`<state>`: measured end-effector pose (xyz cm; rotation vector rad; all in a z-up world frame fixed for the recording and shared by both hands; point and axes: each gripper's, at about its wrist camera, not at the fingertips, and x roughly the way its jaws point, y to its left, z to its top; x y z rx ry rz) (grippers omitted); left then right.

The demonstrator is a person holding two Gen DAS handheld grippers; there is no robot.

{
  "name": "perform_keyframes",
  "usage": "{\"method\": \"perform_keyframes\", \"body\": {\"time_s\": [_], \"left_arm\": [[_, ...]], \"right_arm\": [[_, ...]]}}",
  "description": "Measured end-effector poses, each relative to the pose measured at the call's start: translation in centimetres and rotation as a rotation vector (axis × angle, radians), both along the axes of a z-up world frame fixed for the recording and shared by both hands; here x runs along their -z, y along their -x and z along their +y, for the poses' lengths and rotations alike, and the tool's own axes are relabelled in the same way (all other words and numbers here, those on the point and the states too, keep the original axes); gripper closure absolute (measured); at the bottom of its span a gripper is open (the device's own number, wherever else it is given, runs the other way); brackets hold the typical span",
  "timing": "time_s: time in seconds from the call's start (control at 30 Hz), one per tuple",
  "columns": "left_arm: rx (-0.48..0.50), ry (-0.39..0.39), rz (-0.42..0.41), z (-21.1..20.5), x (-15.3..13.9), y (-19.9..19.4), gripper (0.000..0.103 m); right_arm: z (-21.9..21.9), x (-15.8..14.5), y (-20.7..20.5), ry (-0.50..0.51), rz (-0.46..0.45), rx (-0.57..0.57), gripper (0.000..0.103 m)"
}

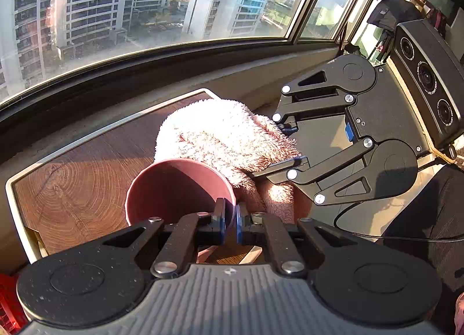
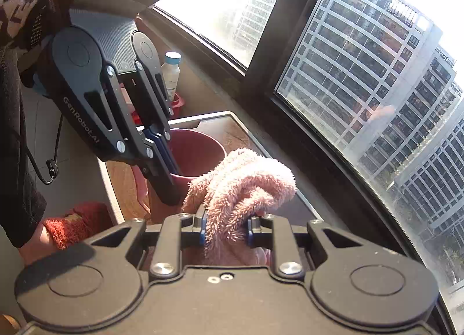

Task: Clean container
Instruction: 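Keep rubbing the towel around the mug wall with the right gripper while the left holds it, then wipe the towel up and down the mug side with the right gripper while the left holds it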

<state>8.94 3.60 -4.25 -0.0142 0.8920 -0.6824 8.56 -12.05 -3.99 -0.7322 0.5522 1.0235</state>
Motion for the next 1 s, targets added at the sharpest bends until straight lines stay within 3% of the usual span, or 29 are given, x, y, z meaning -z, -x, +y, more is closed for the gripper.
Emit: {"method": "perform_keyframes", "body": {"time_s": [0.27,0.47,0.7,0.83,1.0], "left_arm": [[-0.002,-0.006,0.0,0.3,0.0,0.0,0.096],[-0.008,-0.041,-0.032,0.2,-0.4,0.2,0.096],[0.018,-0.151,-0.096,-0.6,-0.9,0.8,0.097],[0.013,-0.131,-0.094,-0.1,-1.0,0.9,0.097],[0.02,-0.129,-0.09,-0.1,-0.9,1.2,0.097]], "right_arm": [[1.2,2.6,0.7,0.091,0.015,-0.04,0.081],[1.0,3.6,1.9,0.207,-0.047,-0.094,0.081],[-0.4,0.2,0.2,0.064,-0.041,-0.003,0.081],[0.1,-0.6,-0.2,0.008,-0.038,0.005,0.081],[1.6,0.4,0.3,0.033,-0.033,-0.032,0.081]]}}
